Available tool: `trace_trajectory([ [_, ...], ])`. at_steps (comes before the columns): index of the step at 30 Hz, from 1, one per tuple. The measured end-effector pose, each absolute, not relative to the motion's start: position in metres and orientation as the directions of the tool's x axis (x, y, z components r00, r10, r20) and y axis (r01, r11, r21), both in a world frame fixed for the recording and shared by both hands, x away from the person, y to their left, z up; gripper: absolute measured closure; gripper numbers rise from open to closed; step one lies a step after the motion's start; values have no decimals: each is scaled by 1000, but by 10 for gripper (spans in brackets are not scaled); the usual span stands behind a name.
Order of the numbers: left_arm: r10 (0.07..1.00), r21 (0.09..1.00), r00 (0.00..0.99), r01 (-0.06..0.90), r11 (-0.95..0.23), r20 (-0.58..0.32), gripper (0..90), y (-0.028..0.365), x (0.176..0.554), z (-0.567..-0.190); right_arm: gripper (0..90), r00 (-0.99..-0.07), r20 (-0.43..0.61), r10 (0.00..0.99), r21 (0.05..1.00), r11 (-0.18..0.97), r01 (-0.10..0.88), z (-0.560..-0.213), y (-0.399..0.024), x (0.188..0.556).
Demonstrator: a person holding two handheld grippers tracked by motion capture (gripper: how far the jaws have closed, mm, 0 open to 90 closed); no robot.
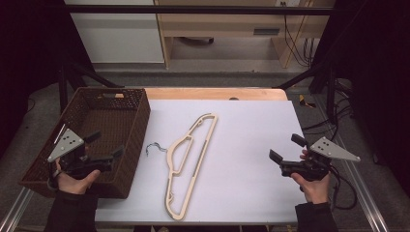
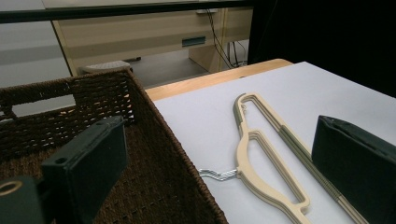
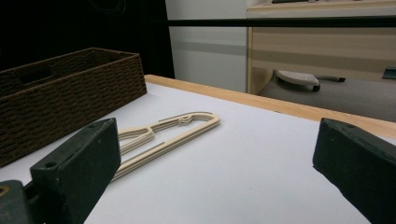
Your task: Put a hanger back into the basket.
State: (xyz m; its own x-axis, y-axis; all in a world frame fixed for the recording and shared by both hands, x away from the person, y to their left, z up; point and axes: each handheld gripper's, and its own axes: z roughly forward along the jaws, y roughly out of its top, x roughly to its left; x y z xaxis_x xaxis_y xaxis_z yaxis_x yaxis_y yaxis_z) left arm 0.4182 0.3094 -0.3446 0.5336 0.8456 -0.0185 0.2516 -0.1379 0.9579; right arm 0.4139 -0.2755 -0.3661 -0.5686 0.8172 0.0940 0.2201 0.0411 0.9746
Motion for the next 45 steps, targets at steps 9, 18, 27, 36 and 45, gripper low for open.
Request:
trace_trajectory([
  [9, 835, 953, 550, 260, -158, -12, 59, 286, 418, -346, 14, -567, 88, 819, 970, 59, 236, -368, -271, 415],
  [18, 819, 942, 574, 286, -174, -23, 92, 258, 418, -352, 14, -583, 81, 808, 969, 74, 237, -369, -265, 415],
  [27, 794, 900, 606, 369, -230, -46, 129, 219, 423, -374, 14, -589, 73, 805, 965, 93, 246, -370, -260, 416],
  [36, 785, 839, 616, 457, -294, -60, 194, 197, 433, -399, 13, -587, 71, 806, 963, 98, 250, -370, -259, 417],
  [45, 787, 760, 612, 547, -351, -77, 285, 185, 435, -420, 13, -589, 66, 806, 960, 110, 258, -372, -257, 417],
])
